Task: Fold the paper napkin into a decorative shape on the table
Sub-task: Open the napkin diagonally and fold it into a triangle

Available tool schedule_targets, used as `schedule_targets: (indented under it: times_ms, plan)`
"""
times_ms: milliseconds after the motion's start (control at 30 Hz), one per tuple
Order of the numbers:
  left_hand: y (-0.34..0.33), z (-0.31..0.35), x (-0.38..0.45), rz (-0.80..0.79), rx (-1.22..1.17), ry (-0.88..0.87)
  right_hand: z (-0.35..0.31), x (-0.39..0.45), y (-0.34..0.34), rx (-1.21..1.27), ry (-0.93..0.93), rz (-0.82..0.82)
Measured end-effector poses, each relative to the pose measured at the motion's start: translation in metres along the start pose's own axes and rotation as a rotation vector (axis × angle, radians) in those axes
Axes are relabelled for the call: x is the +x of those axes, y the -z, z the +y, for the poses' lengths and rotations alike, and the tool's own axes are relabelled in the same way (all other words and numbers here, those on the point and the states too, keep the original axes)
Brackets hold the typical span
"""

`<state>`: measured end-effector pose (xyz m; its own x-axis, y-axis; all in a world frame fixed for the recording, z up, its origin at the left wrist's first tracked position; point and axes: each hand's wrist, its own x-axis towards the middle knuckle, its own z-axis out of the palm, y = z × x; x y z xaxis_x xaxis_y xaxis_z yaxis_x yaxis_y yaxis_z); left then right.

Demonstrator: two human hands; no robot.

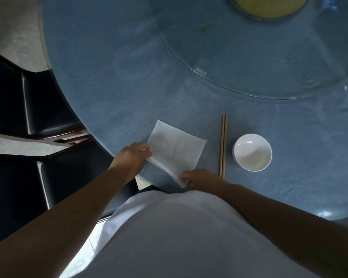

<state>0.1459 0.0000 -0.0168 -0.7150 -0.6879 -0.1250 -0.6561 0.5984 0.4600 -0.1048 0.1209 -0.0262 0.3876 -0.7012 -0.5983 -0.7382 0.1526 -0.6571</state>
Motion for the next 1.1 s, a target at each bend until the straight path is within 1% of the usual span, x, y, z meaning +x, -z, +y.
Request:
schedule_targets:
  times_ms: [33,67,100,133,200,267,333,367,433,500,567,667,867,1000,1100]
  plan:
    - [0.002,-0.002,-0.001,-0.004,0.017,0.037,-0.003,0.0,-0.001,0.015,0.006,-0.055]
    - [0.002,-0.004,-0.001,-0.009,0.035,0.077,-0.005,0.001,-0.001,0.01,0.006,-0.062]
    - [0.002,-0.007,-0.002,-0.011,0.043,0.116,-0.007,0.003,0.002,-0.021,-0.018,-0.034]
    - [0.001,-0.01,-0.004,-0.008,0.031,0.157,-0.008,0.007,0.006,-0.075,-0.052,0.037]
    - [-0.001,-0.015,-0.007,-0.011,-0.035,0.24,-0.007,0.017,0.02,-0.143,-0.115,0.233]
    - [-0.002,-0.019,-0.011,-0.079,-0.116,0.342,-0.003,0.027,0.039,-0.079,-0.187,0.439]
    - [-0.001,-0.019,-0.012,-0.128,-0.215,0.416,0.005,0.034,0.054,-0.078,-0.274,0.539]
    - [-0.002,-0.016,-0.011,-0.109,-0.277,0.453,0.008,0.037,0.058,-0.1,-0.31,0.549]
    - [-0.005,-0.01,-0.004,-0.022,-0.389,0.558,0.01,0.042,0.063,-0.156,-0.338,0.546]
    - [-0.009,-0.004,0.004,0.059,-0.445,0.67,0.009,0.046,0.062,-0.192,-0.343,0.547]
    - [-0.011,-0.003,0.011,0.082,-0.477,0.74,0.007,0.049,0.06,-0.185,-0.378,0.553]
    - [-0.011,-0.005,0.014,0.087,-0.527,0.766,0.008,0.049,0.057,-0.125,-0.43,0.56]
    - [-0.002,-0.012,0.027,0.088,-0.521,0.751,0.013,0.04,0.066,-0.019,-0.422,0.6]
    - [0.0,-0.015,0.035,0.043,-0.416,0.696,0.015,0.037,0.069,0.021,-0.446,0.558]
    - [-0.002,-0.01,0.035,0.085,-0.29,0.64,0.012,0.038,0.065,0.043,-0.44,0.618]
